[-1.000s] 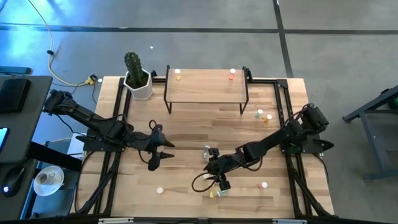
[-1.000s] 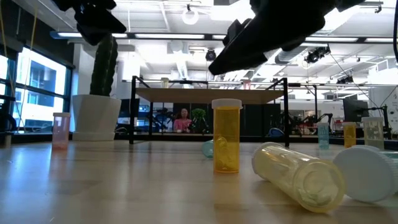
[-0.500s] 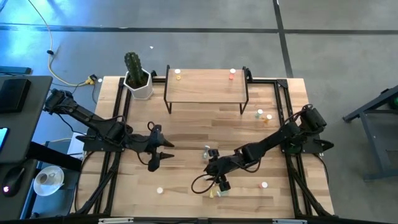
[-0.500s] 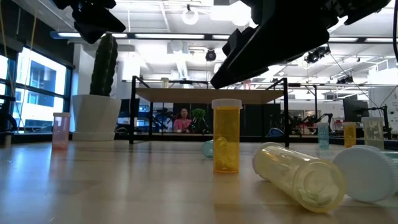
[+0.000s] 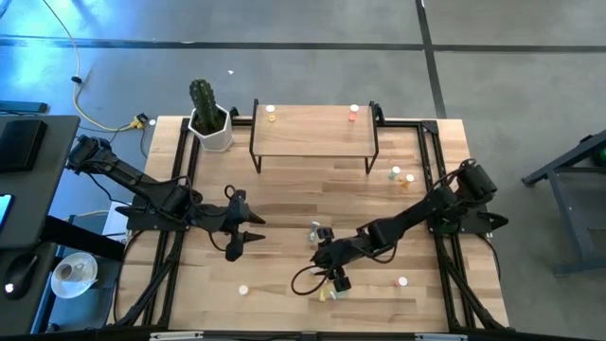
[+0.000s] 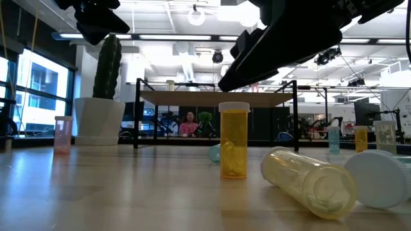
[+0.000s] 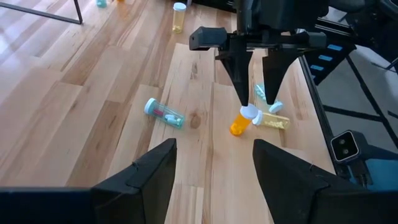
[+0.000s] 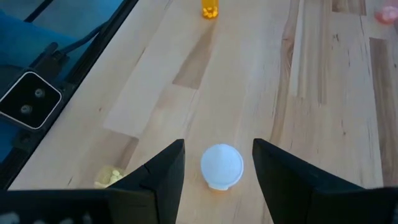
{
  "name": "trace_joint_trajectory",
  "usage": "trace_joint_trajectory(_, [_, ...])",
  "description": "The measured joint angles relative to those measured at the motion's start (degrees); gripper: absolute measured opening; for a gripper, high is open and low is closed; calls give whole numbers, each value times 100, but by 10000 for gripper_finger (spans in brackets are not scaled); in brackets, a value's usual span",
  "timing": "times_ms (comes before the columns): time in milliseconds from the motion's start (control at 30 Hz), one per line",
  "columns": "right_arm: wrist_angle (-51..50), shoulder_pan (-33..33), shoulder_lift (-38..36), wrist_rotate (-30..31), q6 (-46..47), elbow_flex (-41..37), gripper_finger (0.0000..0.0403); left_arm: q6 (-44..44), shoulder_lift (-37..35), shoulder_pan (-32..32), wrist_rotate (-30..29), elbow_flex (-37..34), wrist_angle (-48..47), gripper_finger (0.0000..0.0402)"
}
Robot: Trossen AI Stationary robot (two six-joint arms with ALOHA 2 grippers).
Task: Pick and place medicine bottles onto shelf by color
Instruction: Put the bottom left orange pill bottle on the shelf
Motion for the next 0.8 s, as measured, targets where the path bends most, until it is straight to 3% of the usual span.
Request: trace_joint_trajectory(800, [128, 5, 394, 63, 78, -1, 174, 6, 2, 2, 2, 0, -3, 202])
